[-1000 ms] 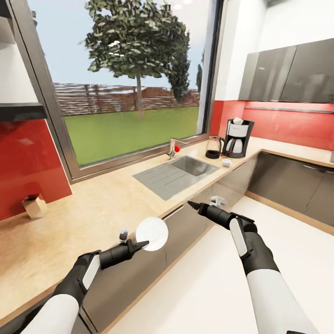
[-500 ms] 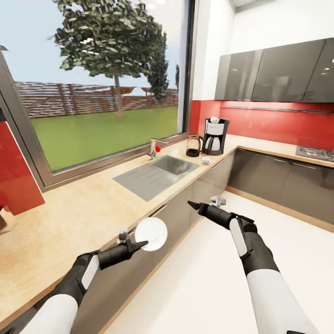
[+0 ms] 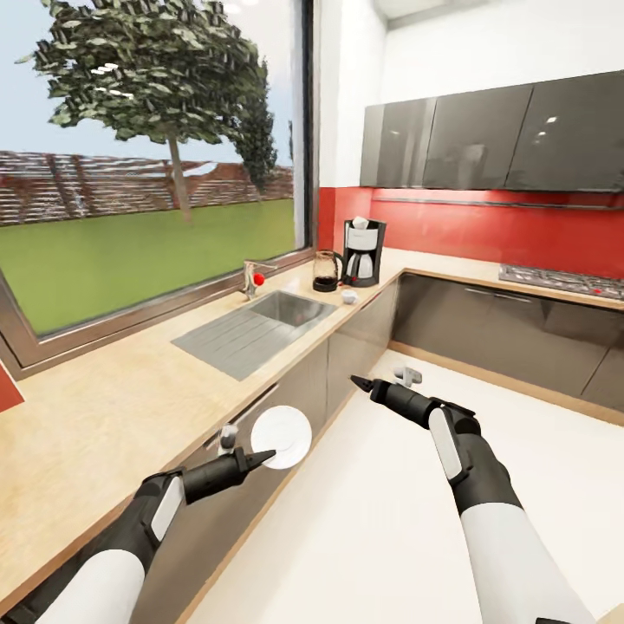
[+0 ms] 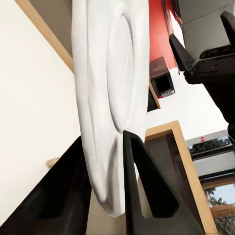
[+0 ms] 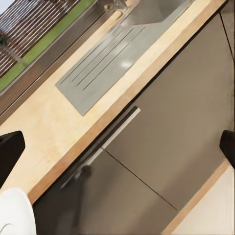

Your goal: Set up a coffee station on the kitchen countertop: keep the coffee maker on the countertop, move the bottle of coffee from the kitchen shelf to the counter next to the coffee maker, place a paper coffee filter on top of the coffee maker, put the saucer next to the coffee maker with the coffee cup on the saucer, and place the electric kettle next to the coffee maker.

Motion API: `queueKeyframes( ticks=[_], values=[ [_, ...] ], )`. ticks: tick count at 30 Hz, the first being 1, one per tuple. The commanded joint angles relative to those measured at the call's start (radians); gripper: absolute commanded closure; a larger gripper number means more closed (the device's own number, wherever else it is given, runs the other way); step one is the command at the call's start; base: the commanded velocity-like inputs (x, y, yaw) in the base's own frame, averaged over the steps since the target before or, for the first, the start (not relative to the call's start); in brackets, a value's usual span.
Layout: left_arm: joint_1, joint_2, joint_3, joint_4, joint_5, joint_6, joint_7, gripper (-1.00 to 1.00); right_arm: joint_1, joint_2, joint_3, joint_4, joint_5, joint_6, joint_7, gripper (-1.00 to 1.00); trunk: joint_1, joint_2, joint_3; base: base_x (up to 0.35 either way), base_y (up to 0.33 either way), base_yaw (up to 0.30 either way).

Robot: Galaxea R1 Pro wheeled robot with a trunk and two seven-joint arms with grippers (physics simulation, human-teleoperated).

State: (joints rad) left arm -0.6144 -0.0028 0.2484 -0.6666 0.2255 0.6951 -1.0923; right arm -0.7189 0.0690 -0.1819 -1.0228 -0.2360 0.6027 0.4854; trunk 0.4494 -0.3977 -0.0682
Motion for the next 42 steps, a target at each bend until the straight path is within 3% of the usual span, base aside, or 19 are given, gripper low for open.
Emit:
queueKeyframes(
  ticks=[1, 8, 11, 12, 15, 17, 19, 21, 22, 23, 25, 26, 28, 34, 38, 40, 42],
  values=[
    [-0.001, 0.0, 0.002, -0.001, 0.0, 0.005, -0.001, 1.0, -0.002, 0.001, -0.004, 0.0, -0.004, 0.008, 0.002, -1.0, 0.001, -0.002, -0.002, 0.0, 0.0, -0.274],
    [-0.001, 0.001, 0.003, -0.001, -0.001, 0.006, -0.017, 1.0, -0.001, -0.012, -0.015, 0.003, -0.001, 0.008, 0.001, -1.0, 0.001, -0.002, -0.002, 0.0, 0.0, -0.274],
    [0.0, 0.008, 0.003, -0.001, -0.001, 0.006, -0.034, 1.0, -0.001, -0.066, -0.054, 0.005, 0.0, 0.008, 0.001, -1.0, 0.001, -0.002, -0.002, 0.0, 0.0, -0.24],
    [0.0, 0.015, 0.002, 0.0, -0.001, 0.006, -0.047, 1.0, -0.001, -0.096, -0.066, 0.011, 0.002, 0.008, 0.0, -1.0, 0.001, -0.002, -0.002, 0.0, 0.0, -0.173],
    [0.001, 0.026, 0.002, 0.001, 0.0, 0.007, -0.071, 1.0, -0.001, -0.146, -0.079, 0.047, 0.002, 0.008, -0.001, -1.0, 0.001, -0.002, -0.002, 0.0, 0.0, -0.153],
    [0.001, 0.031, 0.002, 0.001, -0.001, 0.007, -0.09, 1.0, -0.001, -0.199, -0.082, 0.108, 0.003, 0.008, -0.002, -1.0, 0.001, -0.002, -0.002, 0.0, 0.0, -0.094],
    [0.001, 0.033, 0.002, 0.001, -0.001, 0.007, -0.098, 1.0, -0.001, -0.23, -0.084, 0.177, 0.003, 0.007, -0.002, -1.0, 0.001, -0.002, -0.002, 0.0, 0.0, -0.048],
    [0.001, 0.034, 0.003, 0.001, -0.002, 0.006, -0.104, 1.0, -0.001, -0.25, -0.083, 0.322, 0.005, -0.008, -0.005, -1.0, 0.001, -0.002, -0.002, 0.0, 0.0, -0.018],
    [0.001, 0.035, 0.003, 0.0, -0.002, 0.006, -0.106, 1.0, -0.001, -0.251, -0.079, 0.385, 0.011, -0.039, -0.013, -1.0, 0.001, -0.002, -0.002, 0.0, 0.0, -0.008],
    [0.001, 0.034, 0.002, 0.0, -0.002, 0.005, -0.107, 1.0, -0.001, -0.25, -0.062, 0.512, 0.05, -0.155, -0.045, -1.0, 0.001, -0.002, -0.002, 0.0, 0.0, -0.003],
    [0.001, 0.034, 0.002, 0.0, -0.002, 0.004, -0.106, 1.0, -0.002, -0.249, -0.046, 0.646, 0.116, -0.294, -0.091, -1.0, 0.001, -0.002, -0.002, 0.0, 0.0, -0.002],
    [0.001, 0.035, 0.002, -0.001, -0.002, 0.003, -0.106, 1.0, -0.001, -0.249, -0.04, 0.789, 0.167, -0.396, -0.135, -1.0, 0.001, -0.002, -0.002, 0.0, 0.0, 0.0],
    [0.001, 0.035, 0.003, -0.001, -0.002, 0.002, -0.107, 1.0, -0.001, -0.244, -0.036, 0.942, 0.211, -0.472, -0.208, -1.0, 0.001, -0.002, -0.002, 0.0, 0.0, 0.0],
    [0.001, 0.033, -0.001, -0.001, -0.004, 0.001, -0.098, 1.0, 0.026, -0.206, -0.035, 0.993, 0.241, -0.496, -0.323, -1.0, 0.001, -0.002, -0.002, 0.0, 0.0, 0.0],
    [0.001, 0.031, -0.006, -0.001, -0.005, 0.001, -0.099, 1.0, 0.102, -0.154, -0.034, 0.998, 0.243, -0.494, -0.346, -1.0, 0.001, -0.002, -0.002, 0.0, 0.0, 0.0],
    [0.001, 0.031, -0.007, -0.001, -0.003, 0.001, -0.104, 1.0, 0.201, -0.11, -0.034, 0.998, 0.244, -0.495, -0.382, -1.0, 0.001, -0.002, -0.002, 0.0, 0.0, 0.0],
    [0.001, 0.032, -0.004, -0.001, -0.002, 0.002, -0.107, 1.0, 0.239, -0.086, -0.034, 0.998, 0.244, -0.497, -0.414, -1.0, 0.001, -0.002, -0.002, 0.0, 0.0, 0.0]
  ],
)
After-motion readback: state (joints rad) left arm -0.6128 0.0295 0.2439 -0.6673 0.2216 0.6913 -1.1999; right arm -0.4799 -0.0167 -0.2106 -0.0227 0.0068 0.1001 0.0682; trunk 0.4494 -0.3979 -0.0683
